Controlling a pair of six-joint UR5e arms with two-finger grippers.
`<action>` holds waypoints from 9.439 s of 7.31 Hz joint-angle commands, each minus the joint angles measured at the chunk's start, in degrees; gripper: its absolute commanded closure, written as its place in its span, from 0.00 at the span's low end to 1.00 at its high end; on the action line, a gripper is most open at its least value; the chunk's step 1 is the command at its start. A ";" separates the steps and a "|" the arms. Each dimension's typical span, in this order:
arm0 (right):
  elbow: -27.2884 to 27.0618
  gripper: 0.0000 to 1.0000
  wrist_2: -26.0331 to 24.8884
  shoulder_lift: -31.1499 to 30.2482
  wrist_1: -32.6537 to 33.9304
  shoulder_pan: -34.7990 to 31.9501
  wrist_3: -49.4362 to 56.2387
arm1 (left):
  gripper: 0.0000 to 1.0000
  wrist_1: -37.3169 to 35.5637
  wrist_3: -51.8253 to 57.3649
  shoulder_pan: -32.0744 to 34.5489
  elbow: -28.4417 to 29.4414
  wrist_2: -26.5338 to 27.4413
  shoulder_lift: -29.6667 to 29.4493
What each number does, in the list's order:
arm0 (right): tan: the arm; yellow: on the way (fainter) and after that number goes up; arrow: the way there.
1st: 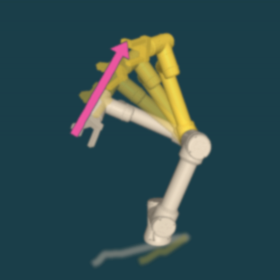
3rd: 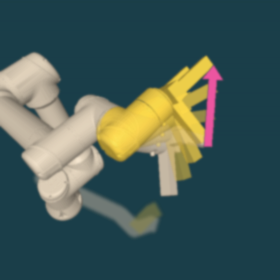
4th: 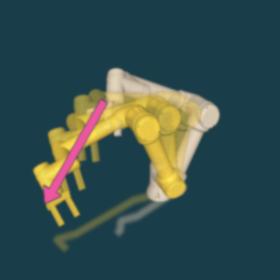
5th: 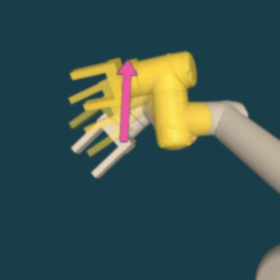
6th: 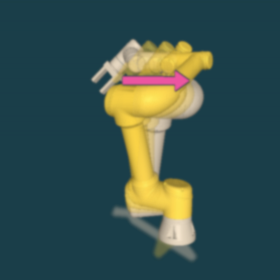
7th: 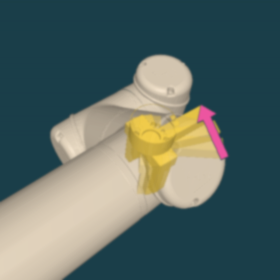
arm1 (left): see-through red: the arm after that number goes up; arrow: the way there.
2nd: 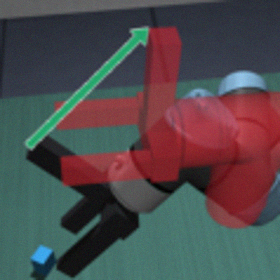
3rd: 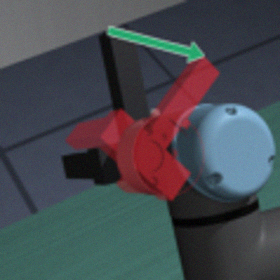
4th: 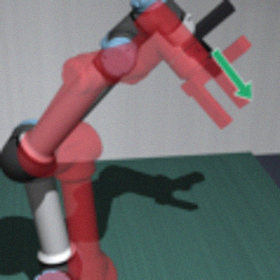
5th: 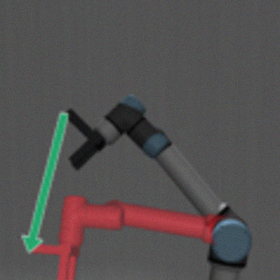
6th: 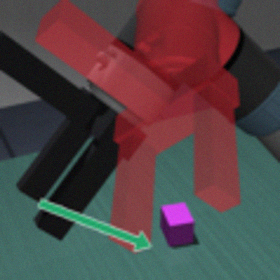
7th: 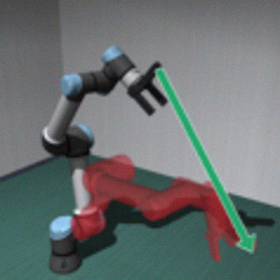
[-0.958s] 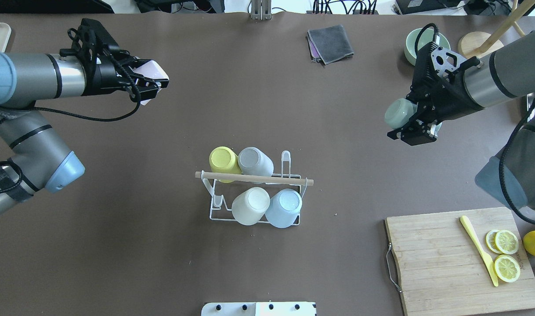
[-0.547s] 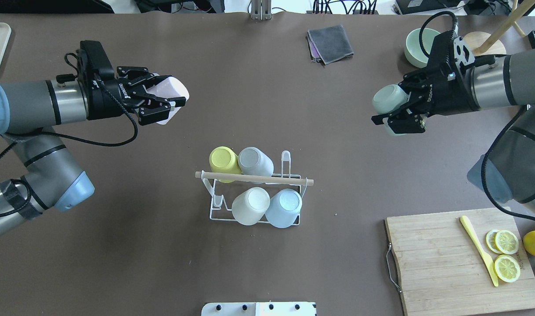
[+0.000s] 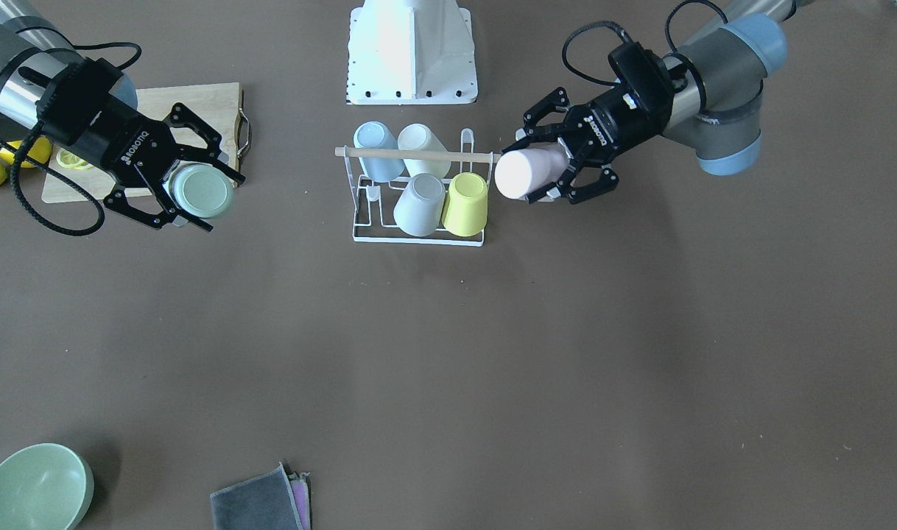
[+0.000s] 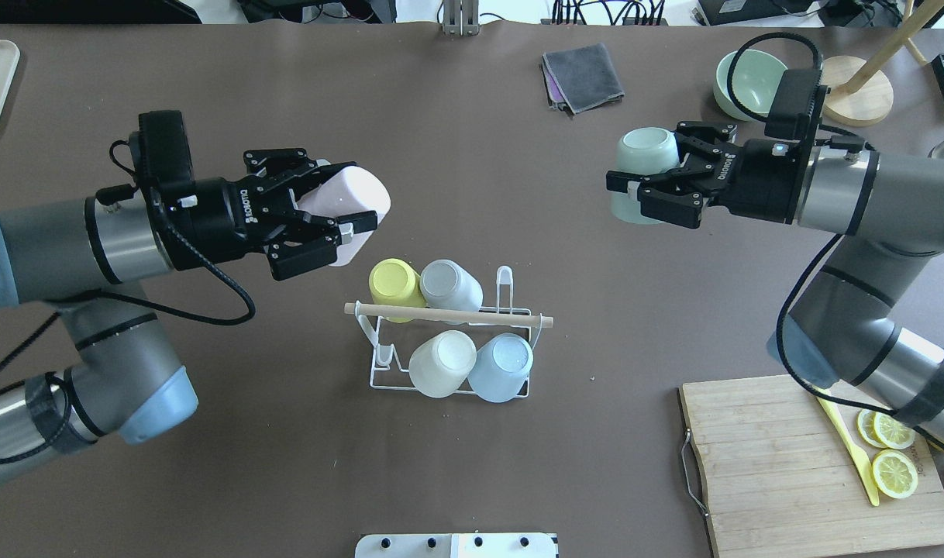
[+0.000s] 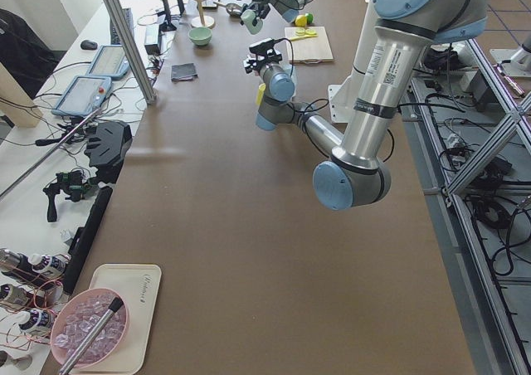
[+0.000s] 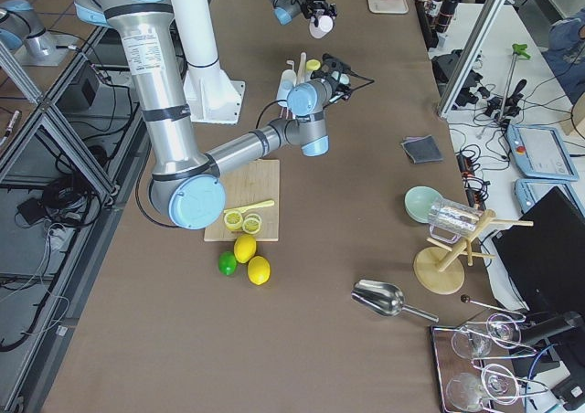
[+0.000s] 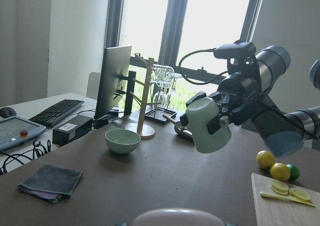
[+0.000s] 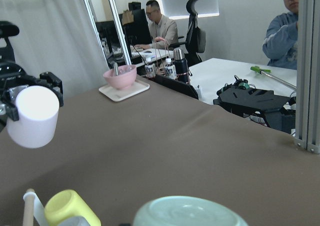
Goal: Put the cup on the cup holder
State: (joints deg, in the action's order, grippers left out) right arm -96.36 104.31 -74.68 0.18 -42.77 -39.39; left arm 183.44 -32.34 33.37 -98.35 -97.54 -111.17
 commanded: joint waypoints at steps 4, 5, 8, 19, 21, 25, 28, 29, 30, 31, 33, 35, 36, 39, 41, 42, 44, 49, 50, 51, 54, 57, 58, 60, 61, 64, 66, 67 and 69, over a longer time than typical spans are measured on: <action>8.00 1.00 -16.85 8.04 -3.44 10.86 0.96 | 1.00 11.22 11.74 -13.51 -0.62 19.66 2.36; 10.73 1.00 -18.25 9.62 -3.52 10.95 4.90 | 1.00 13.59 12.81 -14.99 -0.27 21.23 3.58; 11.37 1.00 -21.61 10.34 -3.00 13.49 7.48 | 1.00 15.11 13.00 -16.41 0.87 21.43 3.86; 10.93 1.00 -21.52 9.73 -3.70 18.60 7.57 | 1.00 15.20 12.82 -17.29 7.73 21.51 0.79; 10.93 0.00 -21.78 10.08 -3.70 18.60 7.13 | 1.00 15.37 12.82 -17.55 8.61 21.51 0.78; 10.93 0.00 -21.78 10.08 -3.70 18.60 7.05 | 1.00 15.46 12.91 -17.73 9.40 21.43 1.13; 10.67 0.00 -21.43 9.99 -3.09 17.81 7.31 | 1.00 15.46 12.91 -18.25 10.80 21.43 1.05; 10.67 0.00 -21.17 10.17 -2.04 17.11 6.96 | 1.00 15.54 12.91 -18.43 10.90 21.43 1.22; 7.79 0.00 -19.17 10.17 3.19 15.63 6.96 | 0.90 15.55 12.91 -18.52 10.90 21.51 1.66; 2.72 0.00 -15.93 10.34 11.68 13.78 6.87 | 0.01 15.81 13.00 -18.52 10.90 21.51 2.10; -4.33 0.00 -10.92 10.34 24.54 11.84 6.35 | 0.02 17.92 13.18 -18.52 10.46 21.51 2.19; -11.53 0.00 -2.93 10.26 44.17 8.51 6.60 | 0.02 16.79 13.26 -17.99 6.27 21.34 4.28; -13.66 0.00 2.25 10.60 53.60 6.23 7.56 | 0.02 12.60 13.18 -16.25 3.11 20.82 5.86; -17.25 0.00 6.24 8.52 70.94 3.50 7.84 | 0.02 -3.72 12.57 -2.24 0.44 2.19 7.29; -17.46 0.00 12.73 6.92 81.88 -3.95 7.84 | 0.02 -13.40 12.56 5.10 0.52 -5.27 7.63; -17.46 0.00 13.54 3.96 82.43 -7.03 7.40 | 0.02 -18.59 12.30 7.73 0.52 -7.73 7.81; -17.37 0.00 13.72 -2.71 82.52 -12.93 7.49 | 0.02 -33.76 11.51 13.01 0.44 -11.60 7.38; -10.18 0.00 27.51 -21.70 82.70 -35.06 14.37 | 0.02 -76.15 13.00 24.35 -2.22 -22.17 7.72; -7.99 0.00 27.61 -24.87 82.79 -38.93 21.21 | 0.02 -82.48 13.09 26.37 -1.59 -22.52 8.07; -5.88 0.00 27.61 -27.42 82.87 -41.93 26.85 | 0.02 -91.50 13.09 29.26 -1.93 -22.87 9.73; -0.41 0.00 27.26 -29.03 83.05 -48.28 39.82 | 0.02 -98.89 13.35 41.56 -2.02 -32.68 17.96; 0.99 0.00 25.95 -28.77 82.96 -48.99 39.83 | 0.02 -99.16 27.58 52.65 -1.50 -37.17 29.49; 0.48 0.00 26.64 -29.46 82.87 -49.08 39.83 | 0.02 -98.89 27.59 54.67 -1.67 -37.72 31.26; 0.04 0.00 27.52 -29.65 83.05 -49.34 39.83 | 0.02 -99.33 27.50 55.22 -1.59 -37.37 31.54; 0.03 0.00 27.52 -29.65 83.05 -49.51 39.83 | 0.02 -98.98 27.50 55.22 -0.54 -37.11 31.46; -0.06 0.00 27.52 -30.00 83.05 -50.13 39.83 | 0.02 -98.89 27.50 61.09 -4.91 -37.02 30.40; -0.06 0.00 27.44 -30.00 83.05 -50.31 39.83 | 0.02 -95.84 27.50 60.67 -2.31 -34.48 30.40; 0.03 0.00 27.52 -30.00 83.05 -50.31 39.83 | 0.02 -92.68 27.50 60.67 -0.63 -34.47 30.40; -0.06 0.00 27.52 -29.82 83.05 -50.31 39.83 | 0.02 -90.89 27.15 60.50 -0.62 -34.47 30.31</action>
State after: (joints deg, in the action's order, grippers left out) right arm -96.36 131.82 -104.64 83.23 -93.07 0.41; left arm 91.48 -5.03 93.99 -99.23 -132.06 -80.81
